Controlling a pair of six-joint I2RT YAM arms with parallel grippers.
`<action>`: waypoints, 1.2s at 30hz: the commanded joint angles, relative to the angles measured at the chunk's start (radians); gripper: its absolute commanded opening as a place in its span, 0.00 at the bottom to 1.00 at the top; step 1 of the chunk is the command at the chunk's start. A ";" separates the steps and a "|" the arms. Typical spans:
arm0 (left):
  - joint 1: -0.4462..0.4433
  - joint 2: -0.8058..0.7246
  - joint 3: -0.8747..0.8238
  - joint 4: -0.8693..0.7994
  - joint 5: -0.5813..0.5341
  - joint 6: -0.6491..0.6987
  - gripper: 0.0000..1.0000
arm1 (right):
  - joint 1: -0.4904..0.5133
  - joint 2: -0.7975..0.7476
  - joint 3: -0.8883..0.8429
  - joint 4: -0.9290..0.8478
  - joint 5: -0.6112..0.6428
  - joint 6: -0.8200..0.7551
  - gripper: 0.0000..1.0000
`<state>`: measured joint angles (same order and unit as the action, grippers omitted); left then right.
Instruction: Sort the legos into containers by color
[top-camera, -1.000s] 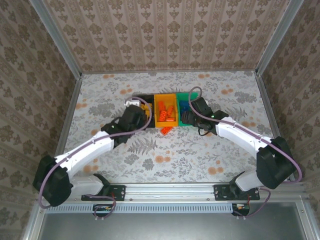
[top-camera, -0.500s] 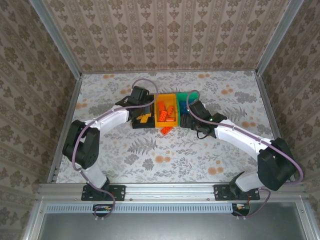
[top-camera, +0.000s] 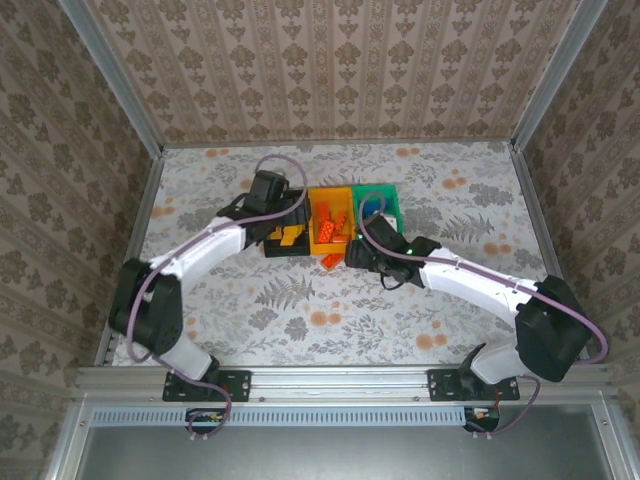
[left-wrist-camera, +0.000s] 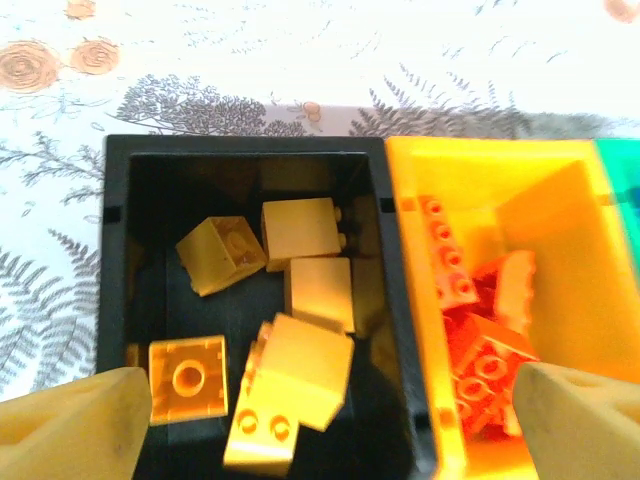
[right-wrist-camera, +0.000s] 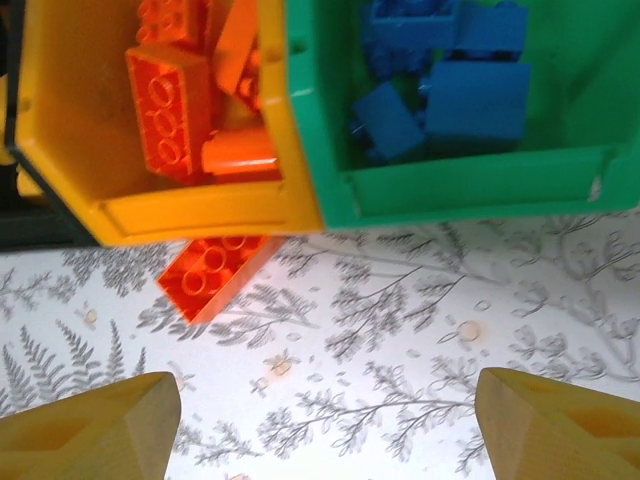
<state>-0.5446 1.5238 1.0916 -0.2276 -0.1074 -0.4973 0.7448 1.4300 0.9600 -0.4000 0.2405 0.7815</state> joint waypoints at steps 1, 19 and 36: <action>-0.018 -0.145 -0.085 0.029 0.022 -0.034 1.00 | 0.057 0.058 0.012 0.029 0.060 0.081 0.80; -0.064 -0.632 -0.450 -0.064 -0.034 -0.118 1.00 | 0.151 0.485 0.332 -0.041 0.231 0.223 0.81; -0.064 -0.672 -0.470 -0.085 -0.034 -0.113 1.00 | 0.121 0.531 0.292 -0.121 0.300 0.352 0.70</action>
<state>-0.6025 0.8726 0.6346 -0.2962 -0.1280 -0.5922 0.8692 1.9648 1.2892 -0.4648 0.4980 1.0939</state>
